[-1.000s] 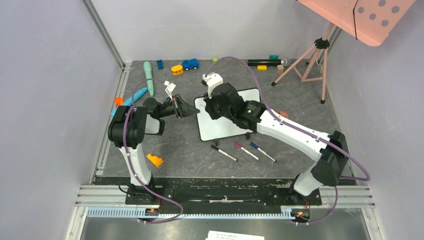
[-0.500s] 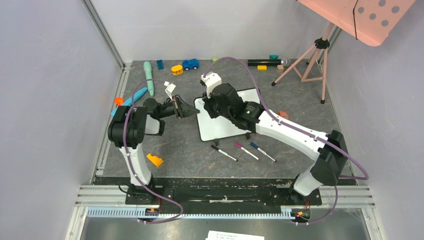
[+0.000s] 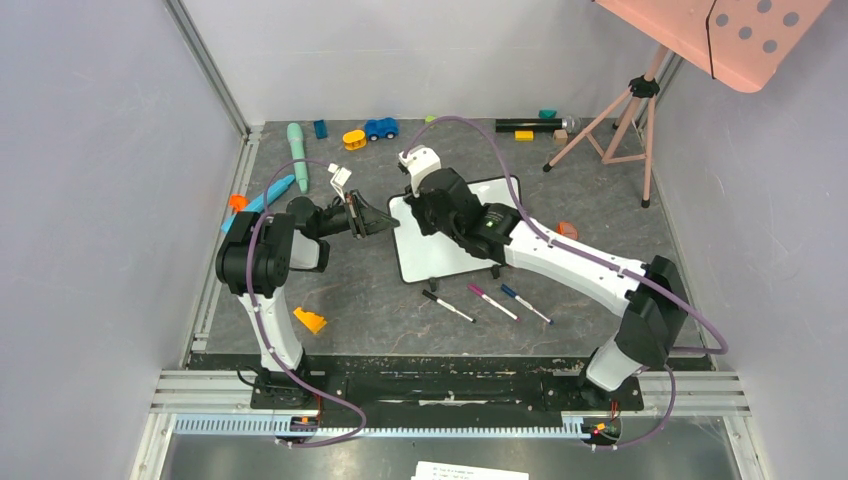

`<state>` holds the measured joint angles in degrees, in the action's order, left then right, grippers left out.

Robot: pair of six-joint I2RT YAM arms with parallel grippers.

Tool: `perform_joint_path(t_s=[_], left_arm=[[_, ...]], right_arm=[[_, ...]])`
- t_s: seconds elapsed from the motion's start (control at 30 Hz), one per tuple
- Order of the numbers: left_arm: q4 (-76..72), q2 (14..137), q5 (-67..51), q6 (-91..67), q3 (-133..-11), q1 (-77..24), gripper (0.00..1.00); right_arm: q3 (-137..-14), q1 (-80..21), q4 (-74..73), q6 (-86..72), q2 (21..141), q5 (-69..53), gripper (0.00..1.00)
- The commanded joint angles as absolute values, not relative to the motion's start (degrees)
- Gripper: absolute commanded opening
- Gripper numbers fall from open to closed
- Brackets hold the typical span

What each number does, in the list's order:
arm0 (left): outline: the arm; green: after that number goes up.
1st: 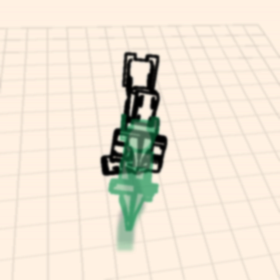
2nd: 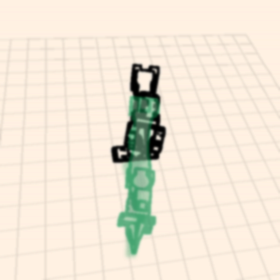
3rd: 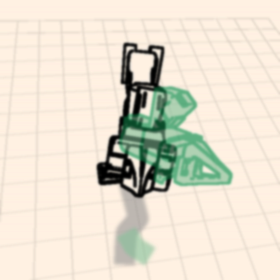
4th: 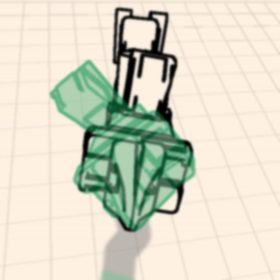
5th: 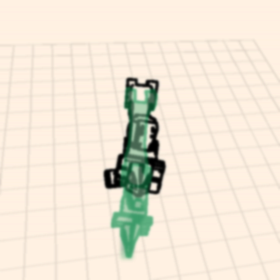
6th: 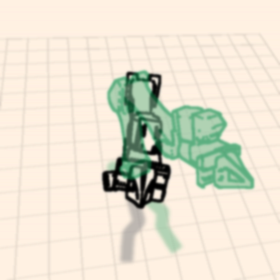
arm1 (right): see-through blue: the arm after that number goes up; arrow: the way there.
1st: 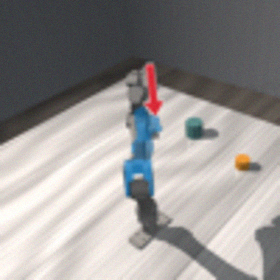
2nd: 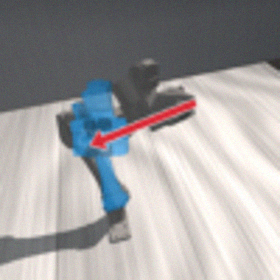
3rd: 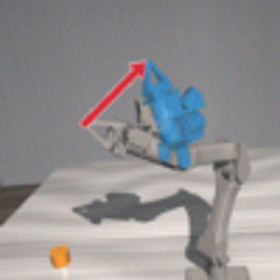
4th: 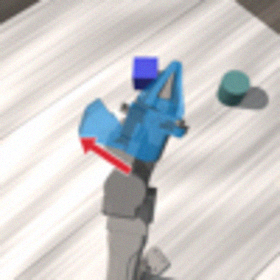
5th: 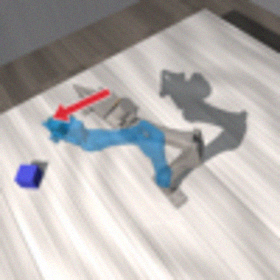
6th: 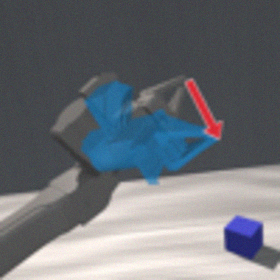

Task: Write a sentence on the whiteboard

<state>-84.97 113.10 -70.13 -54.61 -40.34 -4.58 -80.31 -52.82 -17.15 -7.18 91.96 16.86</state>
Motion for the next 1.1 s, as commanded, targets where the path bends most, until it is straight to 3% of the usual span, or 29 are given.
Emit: perform_joint_path(t_s=[0.0,1.07], left_arm=[[-89.2,111.6,-70.1,-53.1,-40.3,-4.7,0.02],[-89.2,111.4,-70.4,-52.8,-40.1,-4.7,0.02]], right_arm=[[-81.8,-52.9,-15.1,-5.9,93.6,18.1,0.0],[-83.2,-52.3,-13.3,-4.3,96.4,19.5,0.0]])
